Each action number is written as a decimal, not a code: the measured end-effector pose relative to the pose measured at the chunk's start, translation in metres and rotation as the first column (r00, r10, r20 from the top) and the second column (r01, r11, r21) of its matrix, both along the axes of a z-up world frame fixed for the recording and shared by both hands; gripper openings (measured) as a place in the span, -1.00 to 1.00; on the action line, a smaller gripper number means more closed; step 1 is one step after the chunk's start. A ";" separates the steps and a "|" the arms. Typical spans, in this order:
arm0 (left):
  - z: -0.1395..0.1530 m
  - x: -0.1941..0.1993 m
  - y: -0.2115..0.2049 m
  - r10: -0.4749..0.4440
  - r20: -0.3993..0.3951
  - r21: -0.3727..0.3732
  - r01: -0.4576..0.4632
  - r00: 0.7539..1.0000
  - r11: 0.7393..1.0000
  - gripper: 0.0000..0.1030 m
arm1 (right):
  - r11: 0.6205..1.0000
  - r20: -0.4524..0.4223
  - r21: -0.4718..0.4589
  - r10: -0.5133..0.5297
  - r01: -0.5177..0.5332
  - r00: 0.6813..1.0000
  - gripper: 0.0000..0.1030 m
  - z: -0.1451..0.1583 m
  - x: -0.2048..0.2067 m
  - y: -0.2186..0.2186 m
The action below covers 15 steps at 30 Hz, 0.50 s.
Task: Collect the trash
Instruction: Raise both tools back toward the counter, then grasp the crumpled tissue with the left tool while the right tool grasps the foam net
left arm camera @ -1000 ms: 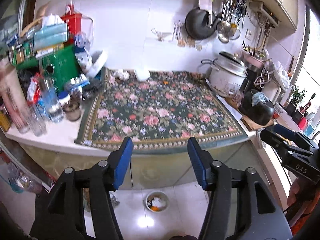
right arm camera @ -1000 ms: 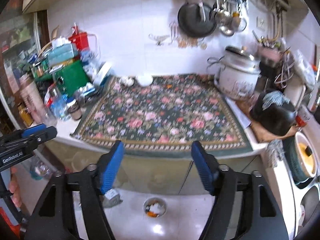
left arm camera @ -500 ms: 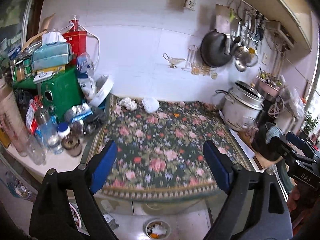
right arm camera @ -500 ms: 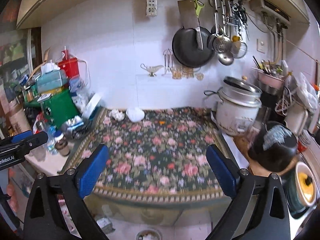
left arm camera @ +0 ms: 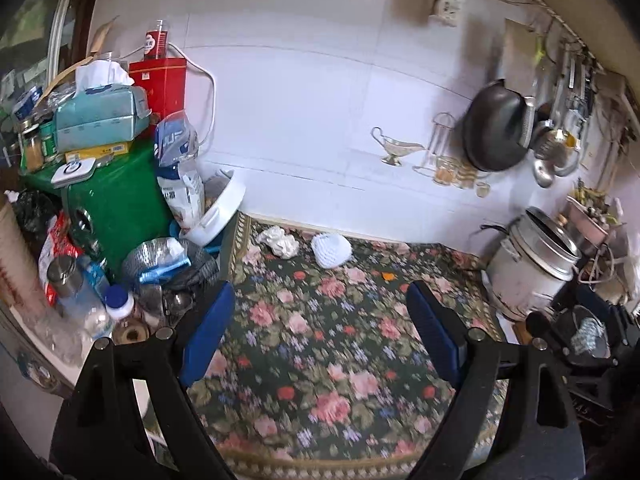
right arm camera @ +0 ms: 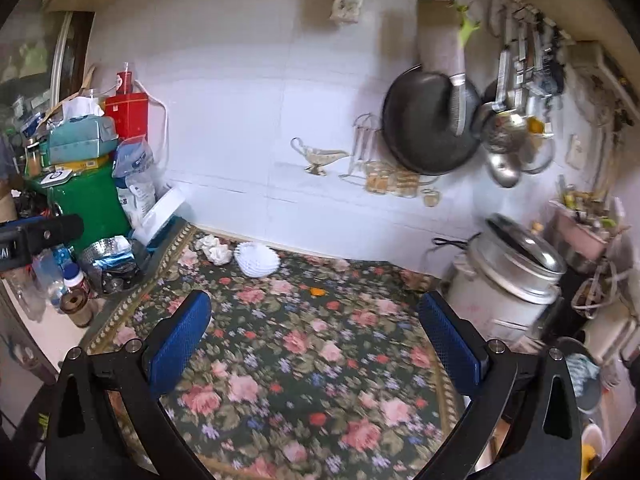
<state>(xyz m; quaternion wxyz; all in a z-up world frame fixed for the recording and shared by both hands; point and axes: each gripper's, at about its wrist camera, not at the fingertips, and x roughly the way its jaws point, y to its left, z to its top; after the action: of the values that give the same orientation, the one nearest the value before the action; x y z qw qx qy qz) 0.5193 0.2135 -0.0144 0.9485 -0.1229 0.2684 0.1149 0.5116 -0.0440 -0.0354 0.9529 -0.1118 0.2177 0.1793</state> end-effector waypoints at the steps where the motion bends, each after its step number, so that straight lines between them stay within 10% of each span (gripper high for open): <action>1: 0.000 0.011 0.008 0.003 -0.002 0.008 -0.003 1.000 1.000 0.70 | 1.000 -0.013 0.010 0.013 -0.013 1.000 1.00 -0.001 0.009 0.004; 15: -0.053 0.170 0.113 -0.070 -0.080 0.007 0.071 0.994 0.997 0.75 | 0.997 -0.215 0.075 0.043 -0.027 0.976 0.98 -0.054 0.172 0.123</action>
<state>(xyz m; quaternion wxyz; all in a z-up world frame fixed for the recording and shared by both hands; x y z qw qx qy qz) 0.6888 0.3268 -0.0672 0.9411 -0.1039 0.3096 0.0877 0.6838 0.0789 -0.0897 0.9236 -0.0614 0.3116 0.2148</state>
